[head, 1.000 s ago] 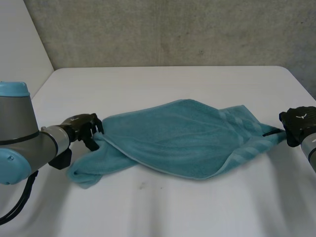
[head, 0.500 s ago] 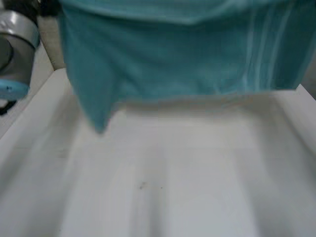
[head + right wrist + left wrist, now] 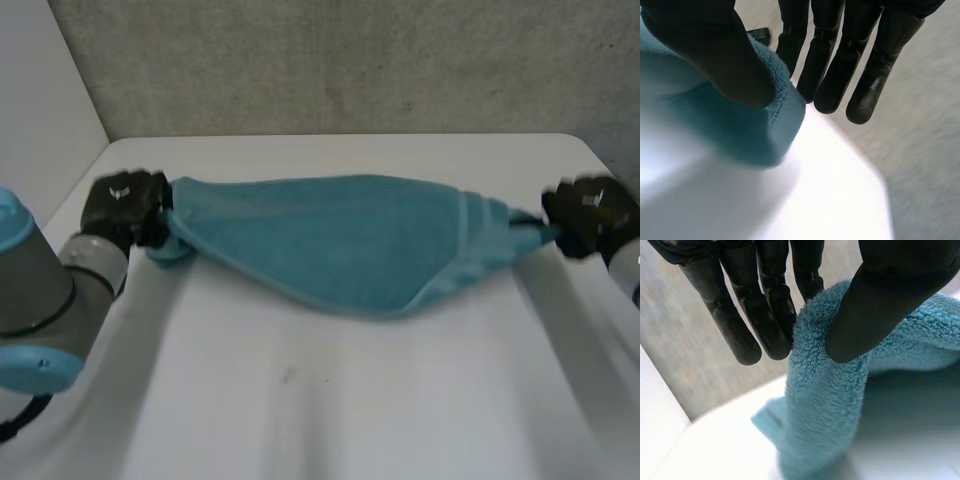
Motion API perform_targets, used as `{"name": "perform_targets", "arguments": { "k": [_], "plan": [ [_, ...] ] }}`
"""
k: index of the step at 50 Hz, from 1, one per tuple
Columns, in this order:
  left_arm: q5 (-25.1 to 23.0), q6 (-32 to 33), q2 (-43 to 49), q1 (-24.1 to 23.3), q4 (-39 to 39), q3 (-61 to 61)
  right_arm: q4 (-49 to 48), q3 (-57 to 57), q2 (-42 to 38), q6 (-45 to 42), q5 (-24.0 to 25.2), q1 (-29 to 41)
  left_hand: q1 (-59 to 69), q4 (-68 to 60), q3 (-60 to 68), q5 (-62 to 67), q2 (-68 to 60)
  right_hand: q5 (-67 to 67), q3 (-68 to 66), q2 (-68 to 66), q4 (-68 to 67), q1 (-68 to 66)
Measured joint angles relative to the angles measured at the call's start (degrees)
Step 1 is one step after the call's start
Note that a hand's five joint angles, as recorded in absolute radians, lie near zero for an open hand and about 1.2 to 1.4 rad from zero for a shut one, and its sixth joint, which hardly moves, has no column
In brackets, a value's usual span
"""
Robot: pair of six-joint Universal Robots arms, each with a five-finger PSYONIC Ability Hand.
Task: Fold the laundry
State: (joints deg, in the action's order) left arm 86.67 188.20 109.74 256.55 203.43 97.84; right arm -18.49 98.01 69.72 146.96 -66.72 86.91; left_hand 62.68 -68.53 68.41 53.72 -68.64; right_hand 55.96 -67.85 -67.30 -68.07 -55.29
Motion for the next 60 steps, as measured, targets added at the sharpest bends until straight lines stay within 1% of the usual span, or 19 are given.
{"name": "perform_targets", "arguments": {
  "k": [1, 2, 3, 4, 8, 10, 13, 15, 17, 20, 23, 24, 28, 30, 34, 40, 46, 55, 60],
  "plan": [
    [-0.02, 0.85, -0.05, -0.03, -0.47, 1.61, 3.65, 1.67, 0.24, -4.62, 1.38, -1.22, 0.0, 0.0, 0.0, 0.0, 0.0, -2.22, 4.08, 3.57, 3.81, 1.87],
    [-0.02, 0.85, -0.05, -0.03, -0.47, 1.61, 3.65, 1.67, 0.24, -4.62, 1.38, -1.22, 0.0, 0.0, 0.0, 0.0, 0.0, -2.22, 4.08, 3.57, 3.81, 1.87],
    [-0.01, 1.7, -0.15, -0.07, -0.74, 2.95, 9.06, 2.89, 0.61, -10.39, 2.31, -2.61, 0.0, 0.0, 0.0, 0.0, 0.0, -7.49, 9.51, 9.02, 9.67, 6.72],
    [-0.02, 2.01, -0.21, -0.1, -0.8, 3.39, 10.95, 3.18, 0.74, -12.24, 2.51, -3.03, 0.0, 0.0, 0.0, 0.0, 0.0, -17.67, 20.87, 20.58, 20.36, 15.08],
    [-0.02, 3.25, -0.75, -0.36, -0.85, 5.22, 23.24, 3.24, 1.79, -21.9, 2.6, -4.7, 0.0, 0.0, 0.0, 0.0, -0.01, -39.74, 41.79, 41.54, 42.04, 32.91],
    [-0.01, 3.54, -1.14, -0.53, -0.8, 5.72, 29.06, 1.81, 2.92, -23.9, 2.39, -4.94, 0.0, 0.0, 0.0, 0.0, -0.01, -50.12, 52.83, 52.04, 52.81, 41.62],
    [0.0, 3.63, -1.46, -0.67, -0.74, 5.93, 32.37, -0.09, 4.21, -22.49, 2.22, -4.76, 0.0, 0.0, 0.0, 0.0, -0.02, -51.99, 55.43, 54.41, 54.37, 43.13],
    [0.03, 3.63, -1.7, -0.75, -0.69, 5.99, 34.15, -2.15, 5.46, -19.11, 2.12, -4.33, 0.0, 0.0, 0.01, 0.0, -0.02, -52.14, 55.43, 54.41, 54.37, 43.13],
    [0.05, 3.59, -1.8, -0.77, -0.67, 5.98, 34.97, -5.33, 6.85, -11.63, 2.12, -3.07, 0.0, 0.0, 0.0, 0.0, -0.03, -52.14, 55.43, 54.41, 54.37, 43.13],
    [0.07, 3.55, -1.81, -0.72, -0.66, 5.95, 34.83, -7.5, 7.21, -5.57, 2.1, -1.58, 0.0, 0.0, 0.0, 0.0, -0.02, -52.14, 55.43, 54.41, 54.37, 43.13],
    [0.08, 3.5, -1.77, -0.57, -0.66, 5.94, 34.06, -10.66, 6.29, 2.63, 1.77, 2.82, 0.0, 0.0, 0.0, 0.0, -0.03, -51.95, 54.94, 54.11, 54.24, 43.03],
    [0.08, 3.5, -1.77, -0.55, -0.66, 5.94, 33.95, -10.99, 5.92, 3.1, 1.7, 3.58, 0.0, 0.0, 0.0, 0.0, -0.03, -51.95, 54.94, 54.11, 54.24, 43.03],
    [0.09, 3.49, -1.74, -0.49, -0.66, 5.94, 33.61, -12.86, 2.16, 2.59, 0.97, 8.68, 0.0, 0.0, 0.01, 0.0, -0.03, -50.03, 52.2, 52.01, 52.87, 42.39],
    [0.08, 3.49, -1.74, -0.52, -0.66, 5.95, 33.6, -14.32, -1.9, -0.05, -0.15, 12.14, 0.0, 0.0, 0.01, 0.0, -0.03, -44.83, 46.35, 46.02, 46.71, 37.02],
    [0.08, 3.49, -1.77, -0.61, -0.66, 5.95, 33.81, -16.44, -7.33, -4.04, -2.33, 15.25, 0.0, 0.0, 0.01, 0.0, -0.03, -39.88, 40.66, 40.28, 40.93, 32.03],
    [0.08, 3.49, -1.79, -0.51, -0.66, 6.03, 33.72, -19.7, -14.05, -8.07, -6.5, 16.85, 0.0, -0.01, 0.01, 0.0, -0.03, -31.19, 31.24, 30.66, 31.8, 24.13],
    [0.02, 3.49, -1.8, -0.16, -0.56, 6.41, 33.13, -20.86, -16.41, -9.01, -7.91, 16.55, 0.0, -0.01, 0.01, 0.0, -0.03, -28.14, 28.2, 27.71, 28.57, 21.45],
    [-0.01, 3.49, -1.81, 0.01, -0.41, 6.59, 32.42, -19.95, -16.54, -8.85, -7.72, 16.18, 0.0, -0.01, 0.01, 0.0, -0.03, -27.81, 28.12, 27.71, 28.54, 21.38],
    [-0.01, 3.49, -1.81, 0.02, -0.4, 6.59, 32.16, -19.45, -16.44, -8.79, -7.64, 16.13, 0.0, -0.01, 0.01, 0.0, -0.03, -22.81, 22.34, 21.78, 22.69, 19.38]
  ]
}}
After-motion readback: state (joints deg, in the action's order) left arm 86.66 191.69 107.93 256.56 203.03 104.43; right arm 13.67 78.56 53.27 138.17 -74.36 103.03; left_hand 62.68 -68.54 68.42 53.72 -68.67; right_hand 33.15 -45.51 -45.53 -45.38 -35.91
